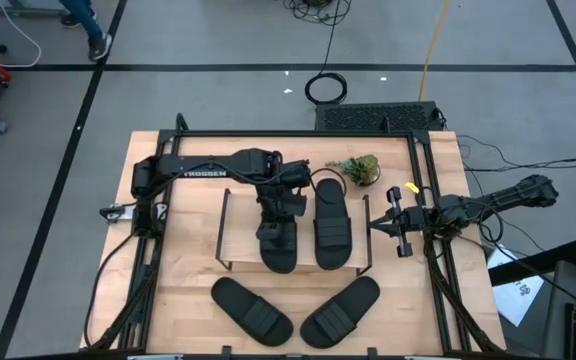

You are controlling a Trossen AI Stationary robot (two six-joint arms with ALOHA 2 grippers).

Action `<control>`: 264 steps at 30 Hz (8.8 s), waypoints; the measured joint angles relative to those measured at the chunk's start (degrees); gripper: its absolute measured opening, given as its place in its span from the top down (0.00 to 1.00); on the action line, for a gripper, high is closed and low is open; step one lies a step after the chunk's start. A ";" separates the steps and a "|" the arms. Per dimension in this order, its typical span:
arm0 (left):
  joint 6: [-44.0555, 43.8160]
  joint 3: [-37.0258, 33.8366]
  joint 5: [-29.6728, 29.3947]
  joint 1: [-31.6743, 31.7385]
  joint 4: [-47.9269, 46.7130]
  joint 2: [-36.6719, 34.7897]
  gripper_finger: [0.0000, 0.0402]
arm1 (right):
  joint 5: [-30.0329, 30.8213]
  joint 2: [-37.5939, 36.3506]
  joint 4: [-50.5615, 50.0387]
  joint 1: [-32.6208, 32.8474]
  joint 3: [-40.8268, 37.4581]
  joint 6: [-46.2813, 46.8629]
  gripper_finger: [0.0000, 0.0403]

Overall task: Pick and place slides into the shelf
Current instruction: Put the slide on the shelf, then adjust the black slide, then put the black slide under the shelf

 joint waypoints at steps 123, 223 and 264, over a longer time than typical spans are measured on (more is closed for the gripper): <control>17.94 -97.90 -64.09 -28.39 76.85 -100.13 0.99 | 39.44 41.62 -76.06 36.87 61.41 33.96 0.89; 15.21 -97.90 -62.43 -28.40 74.70 -100.11 0.99 | 15.52 71.01 7.63 36.77 25.13 94.04 0.41; 14.51 -97.90 -62.41 -28.40 74.53 -100.11 0.99 | 24.15 73.43 10.57 35.30 29.66 67.04 0.47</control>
